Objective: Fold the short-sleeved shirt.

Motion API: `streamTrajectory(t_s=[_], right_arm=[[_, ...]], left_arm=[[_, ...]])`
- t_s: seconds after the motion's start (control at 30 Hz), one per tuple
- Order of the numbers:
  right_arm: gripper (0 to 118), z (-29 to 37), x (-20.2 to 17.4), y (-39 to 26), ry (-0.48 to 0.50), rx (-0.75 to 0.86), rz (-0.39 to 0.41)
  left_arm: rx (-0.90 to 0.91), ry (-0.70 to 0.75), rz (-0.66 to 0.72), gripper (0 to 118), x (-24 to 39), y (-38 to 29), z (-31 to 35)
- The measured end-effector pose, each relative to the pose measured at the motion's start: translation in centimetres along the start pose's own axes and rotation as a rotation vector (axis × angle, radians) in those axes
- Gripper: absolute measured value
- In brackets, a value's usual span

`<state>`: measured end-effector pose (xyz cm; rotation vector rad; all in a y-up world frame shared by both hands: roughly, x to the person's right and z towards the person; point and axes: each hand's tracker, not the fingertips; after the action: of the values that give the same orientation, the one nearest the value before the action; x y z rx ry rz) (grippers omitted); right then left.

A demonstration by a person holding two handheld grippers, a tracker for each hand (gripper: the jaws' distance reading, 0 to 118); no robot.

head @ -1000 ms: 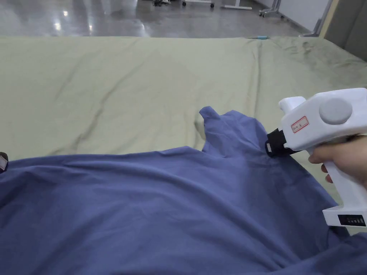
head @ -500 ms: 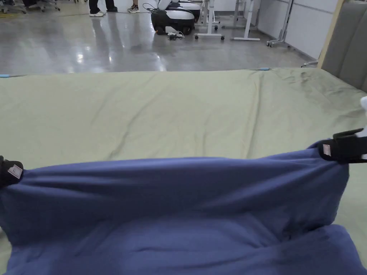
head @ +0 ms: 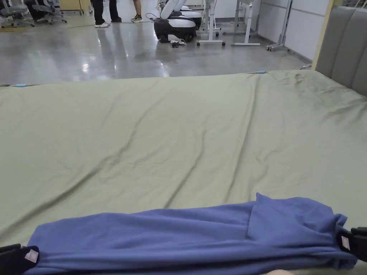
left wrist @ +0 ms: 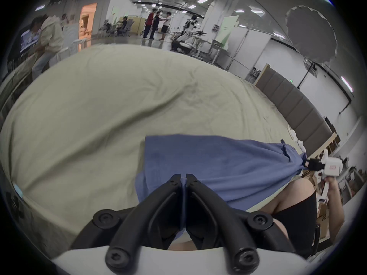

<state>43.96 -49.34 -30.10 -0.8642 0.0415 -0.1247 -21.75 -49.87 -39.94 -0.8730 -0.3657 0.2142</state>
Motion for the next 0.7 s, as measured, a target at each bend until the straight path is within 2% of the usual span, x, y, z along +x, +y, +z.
streamTrajectory(t_s=[0.13,0.23,0.27,0.3,0.33,0.37,0.4,0.43,0.47,0.57,0.6,0.63,0.67,0.7], right_arm=[[5,-1.5,-0.9,-1.5,-0.045,-0.017,0.029],[5,-1.2,-1.6,-1.8,-0.085,0.028,0.085],[6,-1.3,-1.8,-1.9,-0.089,0.033,0.089],[11,-1.3,-1.8,-2.0,-0.093,0.035,0.088],[34,-1.1,-1.8,-2.1,-0.102,0.038,0.086],[65,-0.4,-1.8,-2.1,-0.142,0.03,0.093],[96,0.0,-1.6,-2.2,-0.208,-0.018,0.099],[112,0.7,-1.3,-2.4,-0.249,-0.031,0.078],[112,2.1,-0.8,-2.7,-0.235,0.017,0.04],[110,6.7,-0.3,-2.8,-0.179,0.133,-0.113],[102,7.7,-0.4,-2.7,-0.156,0.153,-0.143],[67,8.8,-0.2,-2.9,-0.122,0.194,-0.168],[23,9.6,-0.8,-2.7,-0.084,0.229,-0.166],[2,9.9,-1.5,-2.5,-0.083,0.246,-0.161]], left_arm=[[-0.01,0.012,0.001,3,-0.2,-1.5,-0.9],[-0.021,-0.001,0.011,3,-1.0,-2.3,-1.5],[-0.02,-0.016,0.025,3,-1.5,-2.4,-1.7],[-0.002,-0.046,0.062,8,-1.8,-2.4,-1.6],[0.013,-0.061,0.094,37,-2.0,-2.2,-1.0],[0.114,-0.06,0.071,77,-1.8,-2.3,0.5],[0.216,-0.042,0.057,110,-1.9,-2.3,1.9],[0.296,-0.094,0.071,118,-2.1,-2.4,3.4],[0.349,-0.182,0.116,118,-2.8,-2.5,5.7],[0.298,-0.244,0.237,118,-4.3,-1.5,8.4],[0.255,-0.271,0.252,118,-4.8,-1.3,9.0],[0.213,-0.328,0.273,118,-5.5,-1.1,9.2],[0.187,-0.374,0.29,102,-6.2,-1.1,9.0],[0.186,-0.395,0.302,61,-6.7,-1.0,8.8]])
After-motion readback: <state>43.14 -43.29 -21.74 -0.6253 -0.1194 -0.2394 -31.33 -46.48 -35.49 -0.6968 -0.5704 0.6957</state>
